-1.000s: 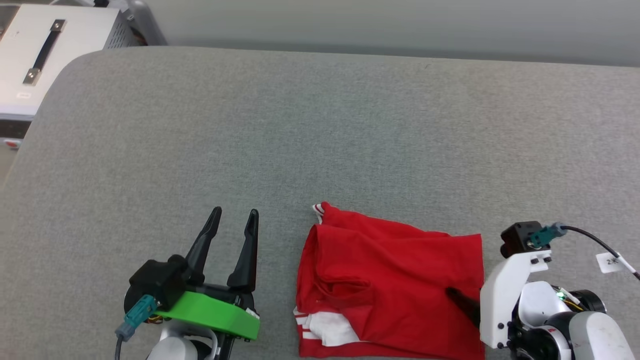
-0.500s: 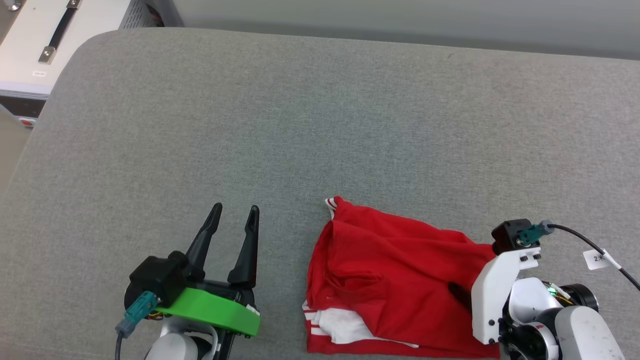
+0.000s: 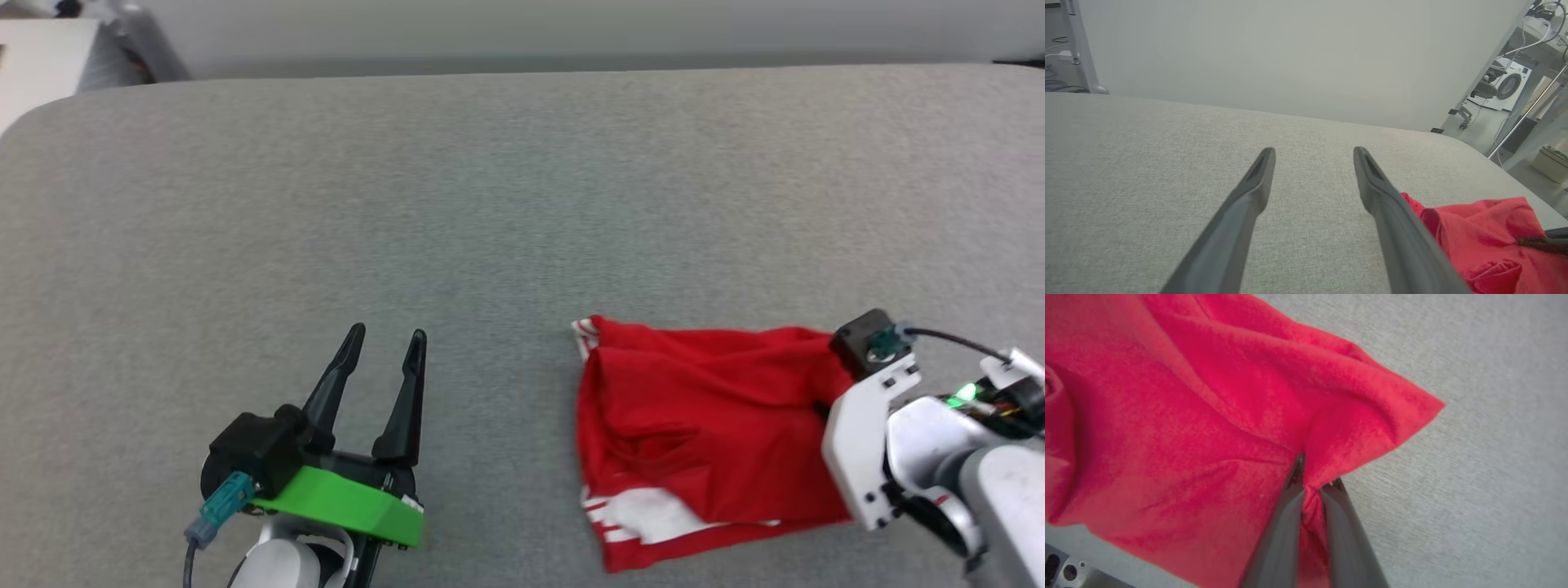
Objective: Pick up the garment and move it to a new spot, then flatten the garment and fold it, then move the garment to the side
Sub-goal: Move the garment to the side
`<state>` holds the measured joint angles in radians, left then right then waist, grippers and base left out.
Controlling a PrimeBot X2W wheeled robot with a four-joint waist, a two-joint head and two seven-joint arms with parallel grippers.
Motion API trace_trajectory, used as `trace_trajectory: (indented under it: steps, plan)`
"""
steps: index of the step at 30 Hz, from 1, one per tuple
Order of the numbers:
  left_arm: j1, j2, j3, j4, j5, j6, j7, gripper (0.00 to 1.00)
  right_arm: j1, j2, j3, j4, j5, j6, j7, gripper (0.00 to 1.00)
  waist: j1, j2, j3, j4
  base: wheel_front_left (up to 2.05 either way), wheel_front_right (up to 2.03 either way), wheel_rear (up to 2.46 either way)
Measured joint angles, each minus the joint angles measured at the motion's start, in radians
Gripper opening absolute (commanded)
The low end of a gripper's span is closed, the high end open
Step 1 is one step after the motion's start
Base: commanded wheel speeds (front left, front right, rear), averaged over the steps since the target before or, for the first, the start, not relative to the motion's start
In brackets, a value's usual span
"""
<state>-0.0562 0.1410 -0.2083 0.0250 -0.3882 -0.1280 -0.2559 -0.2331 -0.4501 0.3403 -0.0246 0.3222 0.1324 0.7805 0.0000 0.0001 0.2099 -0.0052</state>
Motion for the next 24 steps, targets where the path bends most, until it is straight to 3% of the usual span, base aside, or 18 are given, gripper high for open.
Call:
trace_trajectory:
  steps: [5, 11, 16, 24]
  plan:
    - [-0.024, 0.035, -0.032, -0.018, 0.003, 0.0, 0.0, 1.0, -0.085, -0.168, 0.062, 0.002, -0.002, 0.0, -0.079, 0.0, 0.0, 0.0, 0.017, -0.085, 0.0, 0.0, 0.0]
    - [-0.079, 0.083, -0.062, -0.054, 0.017, 0.0, 0.0, 1.0, -0.191, -0.294, 0.084, 0.077, -0.01, 0.0, -0.215, 0.0, 0.0, 0.0, 0.06, -0.181, 0.0, 0.0, 0.0]
    - [-0.13, 0.123, -0.095, -0.085, 0.032, 0.0, 0.0, 1.0, -0.272, -0.342, 0.079, 0.189, -0.04, 0.0, -0.335, 0.0, 0.0, 0.0, 0.124, -0.245, 0.0, 0.0, 0.0]
    - [-0.196, 0.175, -0.126, -0.139, 0.046, 0.0, 0.0, 1.0, -0.371, -0.344, 0.008, 0.383, -0.091, 0.0, -0.49, 0.0, 0.0001, 0.0, 0.24, -0.311, 0.0, 0.0, 0.0]
